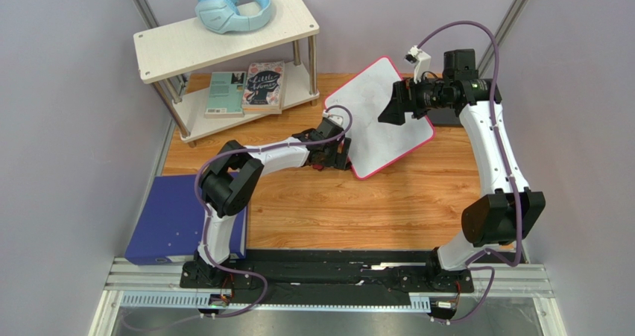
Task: Erase the whiteboard
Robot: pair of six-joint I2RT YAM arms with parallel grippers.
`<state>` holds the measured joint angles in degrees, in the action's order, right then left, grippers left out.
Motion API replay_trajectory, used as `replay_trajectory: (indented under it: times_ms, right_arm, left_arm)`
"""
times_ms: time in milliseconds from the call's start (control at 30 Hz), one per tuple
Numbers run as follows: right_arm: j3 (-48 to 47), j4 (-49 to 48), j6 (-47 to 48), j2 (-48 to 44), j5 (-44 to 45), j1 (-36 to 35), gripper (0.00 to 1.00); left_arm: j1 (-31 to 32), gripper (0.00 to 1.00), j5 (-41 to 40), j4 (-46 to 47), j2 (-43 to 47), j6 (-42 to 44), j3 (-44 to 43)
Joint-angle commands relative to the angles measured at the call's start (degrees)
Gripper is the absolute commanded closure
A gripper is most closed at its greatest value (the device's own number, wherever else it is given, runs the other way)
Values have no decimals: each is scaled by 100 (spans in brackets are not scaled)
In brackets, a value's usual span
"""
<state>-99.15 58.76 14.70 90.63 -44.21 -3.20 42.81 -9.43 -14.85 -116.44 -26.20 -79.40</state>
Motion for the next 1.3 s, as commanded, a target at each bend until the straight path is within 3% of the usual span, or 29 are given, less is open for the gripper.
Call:
replay_trajectory:
  times_ms: [0, 300, 533, 733, 967, 1133, 1267]
  right_arm:
    - [-341, -234, -257, 323, -185, -189, 1]
    - [-737, -242, -424, 1026, -18, -953, 3]
    - [-1385, 29, -530, 1975, 79, -1367, 7]
    - [-1712, 109, -731, 2407, 342, -1534, 10]
    - [-810, -321, -785, 1293, 676, -1324, 7]
    - [-114, -690, -776, 19, 1238, -1315, 1]
    - [10, -665, -872, -484, 1634, -1288, 0]
  left_arm:
    - [-35, 1, -357, -289, 498, 167, 91]
    - [-106, 1, -411, -580, 1553, 896, 468]
    - [-106, 1, 853, -783, 2063, 1301, 705]
    - [-106, 1, 514, -1045, 2696, 1327, 1040]
    - [-115, 1, 91, -782, 4171, 1187, 2041]
    - [-115, 1, -243, -1037, 4919, 1081, 2148]
    - [-115, 1, -339, -1203, 5456, 994, 2035]
